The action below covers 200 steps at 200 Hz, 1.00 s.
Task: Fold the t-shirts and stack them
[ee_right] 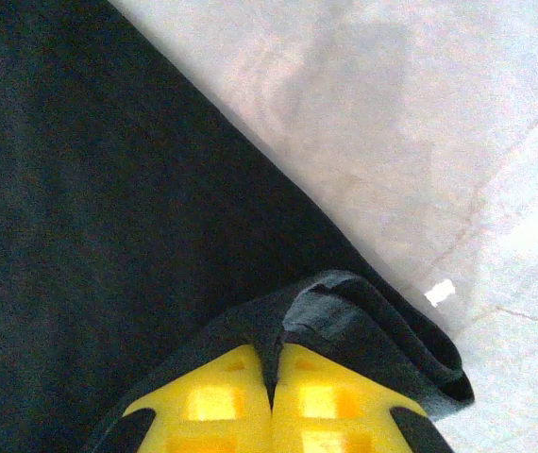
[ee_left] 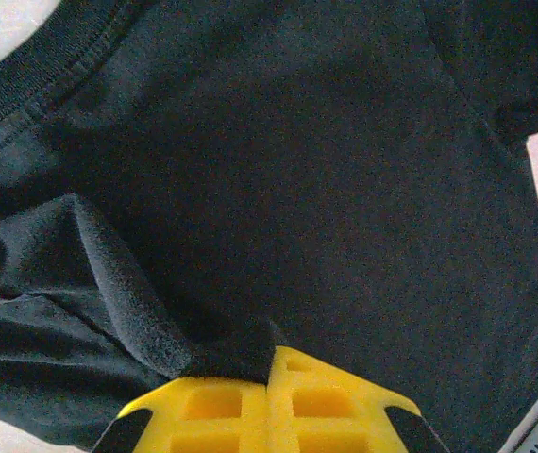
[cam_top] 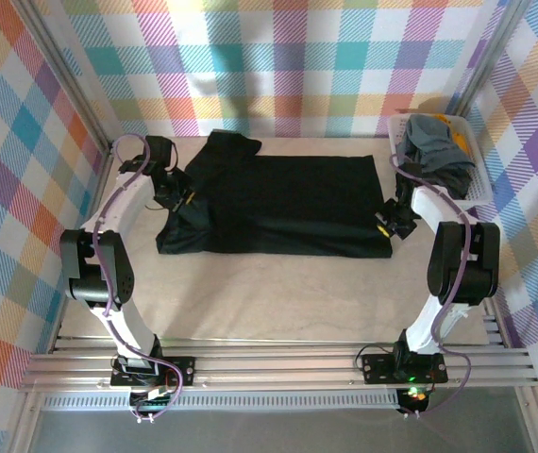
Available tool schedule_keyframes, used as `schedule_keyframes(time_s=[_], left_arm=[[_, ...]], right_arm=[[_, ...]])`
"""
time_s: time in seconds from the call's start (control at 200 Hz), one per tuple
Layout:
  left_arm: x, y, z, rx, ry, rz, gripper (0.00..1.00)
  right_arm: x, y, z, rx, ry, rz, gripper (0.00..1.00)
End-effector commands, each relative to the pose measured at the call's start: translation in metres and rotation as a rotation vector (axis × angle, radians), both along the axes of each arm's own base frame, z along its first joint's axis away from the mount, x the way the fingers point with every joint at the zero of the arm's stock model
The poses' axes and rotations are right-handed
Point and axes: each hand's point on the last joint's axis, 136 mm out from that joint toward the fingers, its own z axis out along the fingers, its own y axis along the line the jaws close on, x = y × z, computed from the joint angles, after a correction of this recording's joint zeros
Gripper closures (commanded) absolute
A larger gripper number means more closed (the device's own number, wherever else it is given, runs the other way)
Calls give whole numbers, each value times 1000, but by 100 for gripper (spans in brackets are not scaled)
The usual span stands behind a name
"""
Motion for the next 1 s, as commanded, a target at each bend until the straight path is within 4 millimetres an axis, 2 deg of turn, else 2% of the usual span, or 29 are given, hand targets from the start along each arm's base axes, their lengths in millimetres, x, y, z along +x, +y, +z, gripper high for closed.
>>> schedule_keyframes(time_s=[0.0,0.475,0.775,0.8,0.835,0.87,0.9,0.95,0.995], left_arm=[[3,12,-6,28,12,6,100],[18,17,-30,41,52,-3,100],[40,22,-43,45,60,-19,100],[43,22,-44,44,56,-28,94],[47,22,-44,44,51,-39,79],[49,23,-42,54,51,-50,55],[49,26,-38,75,52,-50,41],[42,33,-31,122,66,-45,29],[30,41,-24,156,71,-30,27]], right_arm=[[9,-9,3,-38,-8,-18,100],[38,-11,-1,-44,-30,-8,100],[55,2,-11,24,-47,39,100],[56,3,-12,29,-47,45,99],[56,3,-11,33,-51,48,95],[56,3,-10,31,-54,54,87],[56,3,-8,29,-57,63,79],[55,3,0,21,-69,78,68],[53,2,7,12,-80,95,62]])
